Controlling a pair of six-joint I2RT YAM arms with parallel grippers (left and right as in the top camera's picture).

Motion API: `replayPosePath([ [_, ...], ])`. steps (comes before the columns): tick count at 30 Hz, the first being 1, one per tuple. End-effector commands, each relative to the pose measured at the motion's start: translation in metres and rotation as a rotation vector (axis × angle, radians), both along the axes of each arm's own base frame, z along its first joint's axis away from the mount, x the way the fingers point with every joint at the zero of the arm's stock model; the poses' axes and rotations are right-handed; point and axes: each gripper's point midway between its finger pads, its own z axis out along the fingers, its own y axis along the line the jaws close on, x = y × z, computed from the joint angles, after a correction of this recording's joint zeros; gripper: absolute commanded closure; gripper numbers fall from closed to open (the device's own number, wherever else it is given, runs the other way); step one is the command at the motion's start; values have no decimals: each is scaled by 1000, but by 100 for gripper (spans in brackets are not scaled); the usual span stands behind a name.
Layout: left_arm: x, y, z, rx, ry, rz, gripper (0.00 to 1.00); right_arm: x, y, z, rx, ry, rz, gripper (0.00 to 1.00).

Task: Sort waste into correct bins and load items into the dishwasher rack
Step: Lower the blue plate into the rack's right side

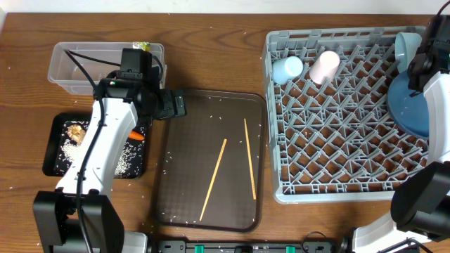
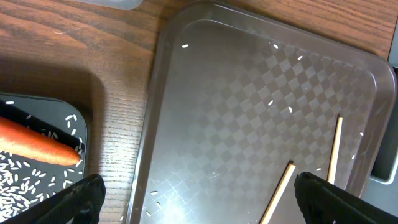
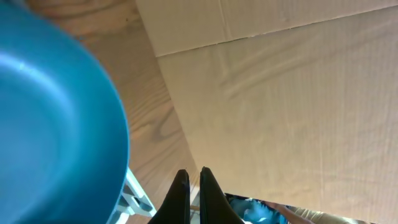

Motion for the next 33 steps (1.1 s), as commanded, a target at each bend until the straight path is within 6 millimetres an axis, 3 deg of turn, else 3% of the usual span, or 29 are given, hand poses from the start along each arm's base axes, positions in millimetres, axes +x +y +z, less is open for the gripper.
replayPosePath([
  [1, -1, 4, 0, 14, 0, 2, 2, -5, -4, 4, -21, 11, -10, 99],
  [5, -1, 4, 0, 14, 0, 2, 2, 0, -3, 4, -6, -78, -30, 99],
  [7, -1, 4, 0, 14, 0, 2, 2, 4, 7, -11, 99, -109, -1, 98],
  [11, -1, 4, 0, 14, 0, 2, 2, 13, 42, -52, 455, -291, -19, 73],
  [13, -1, 4, 0, 14, 0, 2, 2, 25, 66, -67, 669, -353, 20, 48],
  [14, -1, 4, 0, 14, 0, 2, 2, 30, 80, -71, 769, -368, 51, 40],
  [16, -1, 4, 0, 14, 0, 2, 2, 31, 101, -76, 919, -377, 79, 36],
  [19, -1, 4, 0, 14, 0, 2, 2, 25, 114, -71, 1009, -389, 90, 38],
  [22, -1, 4, 0, 14, 0, 2, 2, 12, 110, -61, 1020, -415, 48, 45],
  [26, -1, 3, 0, 14, 0, 2, 2, -12, 85, -42, 1012, -573, -139, 50],
  [30, -1, 4, 0, 14, 0, 2, 2, -44, 59, -26, 999, -699, -300, 48],
  [33, -1, 3, 0, 14, 0, 2, 2, -65, 45, -27, 987, -711, -380, 40],
])
